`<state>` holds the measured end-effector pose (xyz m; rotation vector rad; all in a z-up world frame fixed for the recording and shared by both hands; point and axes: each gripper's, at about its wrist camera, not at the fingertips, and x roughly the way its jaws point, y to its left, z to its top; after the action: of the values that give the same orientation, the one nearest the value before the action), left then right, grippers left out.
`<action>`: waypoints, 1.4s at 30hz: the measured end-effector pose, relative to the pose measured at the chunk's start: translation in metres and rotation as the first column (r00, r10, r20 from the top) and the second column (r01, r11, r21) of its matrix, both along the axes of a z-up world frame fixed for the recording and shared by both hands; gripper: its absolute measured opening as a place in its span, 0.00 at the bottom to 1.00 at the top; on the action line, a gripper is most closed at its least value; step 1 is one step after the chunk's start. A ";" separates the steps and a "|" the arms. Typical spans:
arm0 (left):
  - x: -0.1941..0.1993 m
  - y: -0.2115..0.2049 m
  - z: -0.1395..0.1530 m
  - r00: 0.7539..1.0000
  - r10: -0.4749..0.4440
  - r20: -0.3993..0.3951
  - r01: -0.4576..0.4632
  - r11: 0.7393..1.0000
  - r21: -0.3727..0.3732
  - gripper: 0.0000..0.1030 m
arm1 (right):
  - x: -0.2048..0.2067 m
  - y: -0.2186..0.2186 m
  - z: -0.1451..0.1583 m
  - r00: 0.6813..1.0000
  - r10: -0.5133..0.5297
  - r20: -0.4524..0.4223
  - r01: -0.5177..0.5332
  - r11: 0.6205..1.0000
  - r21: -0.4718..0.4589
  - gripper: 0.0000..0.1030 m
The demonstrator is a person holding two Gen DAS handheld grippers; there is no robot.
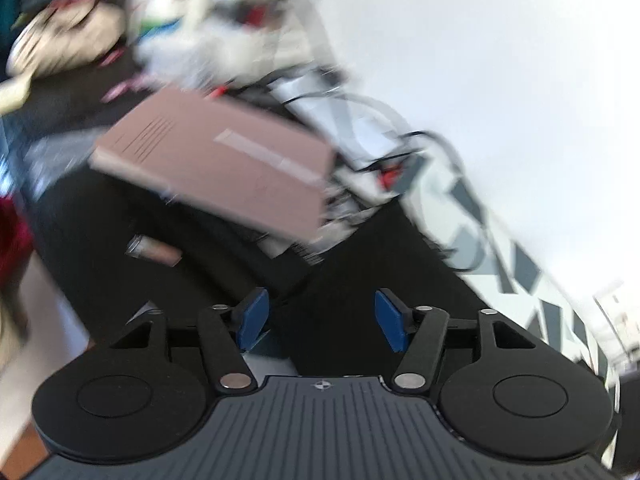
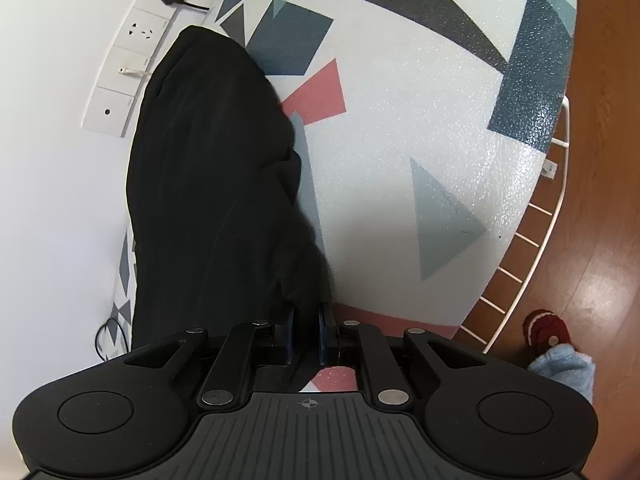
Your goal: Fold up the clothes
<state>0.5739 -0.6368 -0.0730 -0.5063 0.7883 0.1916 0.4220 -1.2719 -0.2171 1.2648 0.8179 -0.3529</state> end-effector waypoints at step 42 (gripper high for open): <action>0.016 -0.381 0.027 0.619 -0.770 0.154 0.722 0.635 0.275 0.10 | 0.062 -0.115 -0.030 0.958 -0.109 0.264 -0.056 0.835 0.548 0.73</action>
<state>0.5898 -1.0181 -0.0458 0.0222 0.6556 -0.5864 0.4838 -1.3867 -0.2473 1.8224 0.6699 0.0638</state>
